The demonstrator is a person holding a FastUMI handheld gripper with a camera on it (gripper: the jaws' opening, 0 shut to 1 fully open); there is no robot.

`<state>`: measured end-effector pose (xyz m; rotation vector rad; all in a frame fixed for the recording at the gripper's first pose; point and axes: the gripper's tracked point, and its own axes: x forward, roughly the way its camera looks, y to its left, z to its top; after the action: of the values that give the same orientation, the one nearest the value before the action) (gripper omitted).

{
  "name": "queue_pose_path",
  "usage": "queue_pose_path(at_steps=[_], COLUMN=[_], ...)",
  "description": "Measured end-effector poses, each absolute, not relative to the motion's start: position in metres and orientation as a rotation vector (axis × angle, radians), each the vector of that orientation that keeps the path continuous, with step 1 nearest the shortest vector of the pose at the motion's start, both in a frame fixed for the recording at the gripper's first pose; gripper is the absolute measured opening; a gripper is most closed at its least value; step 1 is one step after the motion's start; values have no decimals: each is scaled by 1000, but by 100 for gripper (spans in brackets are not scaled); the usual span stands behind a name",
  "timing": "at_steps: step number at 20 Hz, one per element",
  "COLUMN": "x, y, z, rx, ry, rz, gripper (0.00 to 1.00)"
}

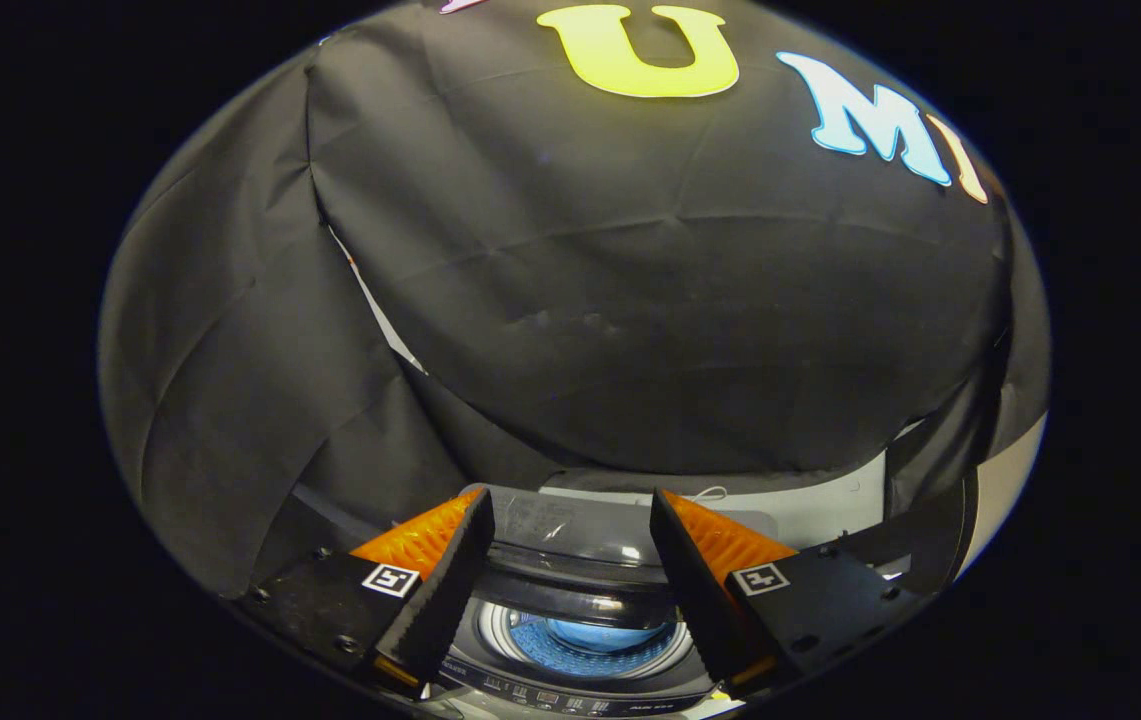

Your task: Put the clothes into the washing machine and then close the washing machine lid.

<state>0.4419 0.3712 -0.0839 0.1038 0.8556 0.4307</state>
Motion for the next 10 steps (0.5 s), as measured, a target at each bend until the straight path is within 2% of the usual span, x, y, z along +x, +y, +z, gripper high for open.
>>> queue_pose_path(at_steps=[10], x=[422], y=[368], z=[-79], rx=[102], ry=[755], rz=[431], gripper=[98])
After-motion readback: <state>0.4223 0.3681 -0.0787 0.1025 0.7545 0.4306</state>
